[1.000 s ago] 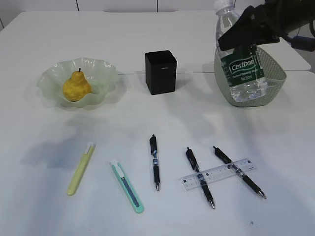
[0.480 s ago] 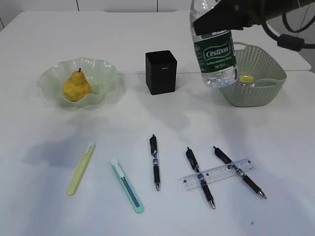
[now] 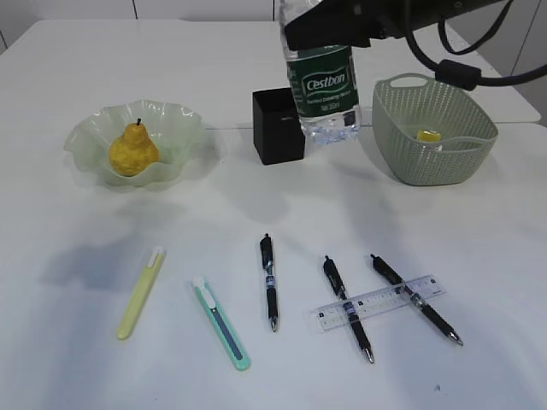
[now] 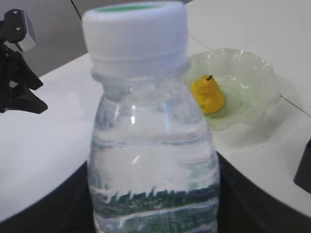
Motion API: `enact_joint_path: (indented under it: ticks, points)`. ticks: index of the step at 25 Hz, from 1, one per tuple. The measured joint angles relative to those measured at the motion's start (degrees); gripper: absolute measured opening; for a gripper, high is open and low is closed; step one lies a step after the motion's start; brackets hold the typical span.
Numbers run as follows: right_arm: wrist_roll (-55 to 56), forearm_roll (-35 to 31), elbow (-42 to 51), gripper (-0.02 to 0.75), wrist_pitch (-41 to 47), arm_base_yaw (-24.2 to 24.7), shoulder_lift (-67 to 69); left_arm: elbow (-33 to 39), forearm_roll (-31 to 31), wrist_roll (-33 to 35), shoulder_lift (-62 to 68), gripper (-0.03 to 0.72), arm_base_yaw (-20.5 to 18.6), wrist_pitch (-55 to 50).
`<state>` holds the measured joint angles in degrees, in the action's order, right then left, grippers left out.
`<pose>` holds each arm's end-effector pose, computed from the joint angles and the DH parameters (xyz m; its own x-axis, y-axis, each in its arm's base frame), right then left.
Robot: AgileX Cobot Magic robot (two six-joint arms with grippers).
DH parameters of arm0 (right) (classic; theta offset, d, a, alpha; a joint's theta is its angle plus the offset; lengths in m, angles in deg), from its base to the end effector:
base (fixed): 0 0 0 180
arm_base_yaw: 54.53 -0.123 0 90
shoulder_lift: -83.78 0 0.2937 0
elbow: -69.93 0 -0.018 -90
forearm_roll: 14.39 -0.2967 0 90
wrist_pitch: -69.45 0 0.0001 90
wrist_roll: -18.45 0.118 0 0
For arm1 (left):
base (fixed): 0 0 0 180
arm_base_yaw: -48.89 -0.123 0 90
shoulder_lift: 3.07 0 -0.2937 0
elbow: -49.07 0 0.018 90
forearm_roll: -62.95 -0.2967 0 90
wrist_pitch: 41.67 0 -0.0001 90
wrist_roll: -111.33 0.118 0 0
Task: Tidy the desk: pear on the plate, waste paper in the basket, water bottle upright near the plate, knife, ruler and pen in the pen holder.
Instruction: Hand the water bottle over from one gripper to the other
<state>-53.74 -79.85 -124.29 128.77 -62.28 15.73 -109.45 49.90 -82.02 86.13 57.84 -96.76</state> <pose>0.4435 0.1536 0.3235 -0.3482 -0.3032 -0.8871 -0.8705 0.4557 0.1859 0.3093 -0.0266 0.2167 -0.9602 0.0508 -0.2745 0.0088 0.9883 0.1520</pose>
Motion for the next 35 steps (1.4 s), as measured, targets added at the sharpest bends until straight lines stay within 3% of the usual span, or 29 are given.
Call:
enact_joint_path:
  ticks: [13, 28, 35]
  points:
    - [-1.59, -9.22, 0.0, 0.432, -0.83, -0.69, 1.47, 0.0, 0.0, 0.0, 0.0, 0.452, 0.0, 5.56]
    - [-6.56, -15.73, 0.0, 0.432, -0.05, -0.72, 1.51, 0.09, -2.19, 0.0, 0.0, 0.426, 0.0, 27.48]
    - [-6.68, -17.3, 0.0, 0.432, -0.05, -0.82, 1.51, 7.13, -5.63, 0.0, 0.0, 0.401, 0.0, 42.51]
